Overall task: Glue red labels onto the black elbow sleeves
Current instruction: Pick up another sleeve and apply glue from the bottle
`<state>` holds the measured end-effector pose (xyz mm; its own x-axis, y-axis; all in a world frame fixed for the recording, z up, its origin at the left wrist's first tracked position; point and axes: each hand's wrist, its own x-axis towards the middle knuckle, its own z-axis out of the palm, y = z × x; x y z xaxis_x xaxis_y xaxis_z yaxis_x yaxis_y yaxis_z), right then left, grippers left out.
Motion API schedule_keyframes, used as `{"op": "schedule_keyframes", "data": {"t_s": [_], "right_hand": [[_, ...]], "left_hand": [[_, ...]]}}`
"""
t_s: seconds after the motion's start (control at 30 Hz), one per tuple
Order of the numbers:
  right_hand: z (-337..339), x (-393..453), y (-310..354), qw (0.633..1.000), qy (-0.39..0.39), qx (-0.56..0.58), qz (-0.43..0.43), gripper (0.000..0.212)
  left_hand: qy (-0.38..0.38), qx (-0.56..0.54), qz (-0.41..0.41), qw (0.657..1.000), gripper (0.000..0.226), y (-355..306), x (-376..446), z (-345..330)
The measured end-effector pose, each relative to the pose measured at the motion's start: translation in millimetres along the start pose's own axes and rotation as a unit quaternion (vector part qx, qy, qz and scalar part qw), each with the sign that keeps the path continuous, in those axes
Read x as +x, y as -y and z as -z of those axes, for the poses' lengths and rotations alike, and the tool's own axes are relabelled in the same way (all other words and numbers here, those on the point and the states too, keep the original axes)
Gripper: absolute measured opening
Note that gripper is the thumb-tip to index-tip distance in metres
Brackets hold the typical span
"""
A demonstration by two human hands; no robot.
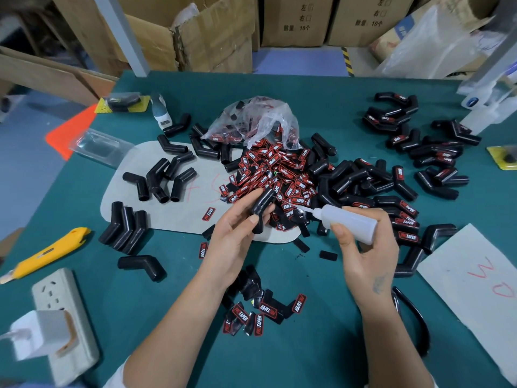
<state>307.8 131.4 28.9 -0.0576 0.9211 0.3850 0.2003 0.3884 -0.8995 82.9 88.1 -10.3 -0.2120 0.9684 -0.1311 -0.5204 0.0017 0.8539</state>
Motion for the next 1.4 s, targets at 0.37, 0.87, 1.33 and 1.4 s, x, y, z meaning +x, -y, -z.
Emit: {"op": "schedule_keyframes", "data": {"t_s": [0.37, 0.87, 1.33, 1.4], "right_hand": [[0.4, 0.0, 0.7, 1.0, 0.006, -0.01, 0.006, 0.024], [1.1, 0.0, -0.2, 1.0, 0.012, -0.02, 0.014, 0.024], [1.5, -0.2, -0.7, 1.0, 0.005, -0.018, 0.011, 0.025], [1.2, -0.5, -1.1, 1.0, 0.013, -0.018, 0.011, 0.023]], "left_hand": [[-0.005, -0.005, -0.001, 1.0, 0.047, -2.8, -1.0, -4.0], [-0.012, -0.015, -0.001, 1.0, 0.047, -5.2, -1.4, -7.8], [-0.012, -0.002, 0.004, 1.0, 0.049, -6.4, -1.9, -7.3], [-0.01, 0.0, 0.002, 1.0, 0.049, -6.2, -1.8, -7.4]]}}
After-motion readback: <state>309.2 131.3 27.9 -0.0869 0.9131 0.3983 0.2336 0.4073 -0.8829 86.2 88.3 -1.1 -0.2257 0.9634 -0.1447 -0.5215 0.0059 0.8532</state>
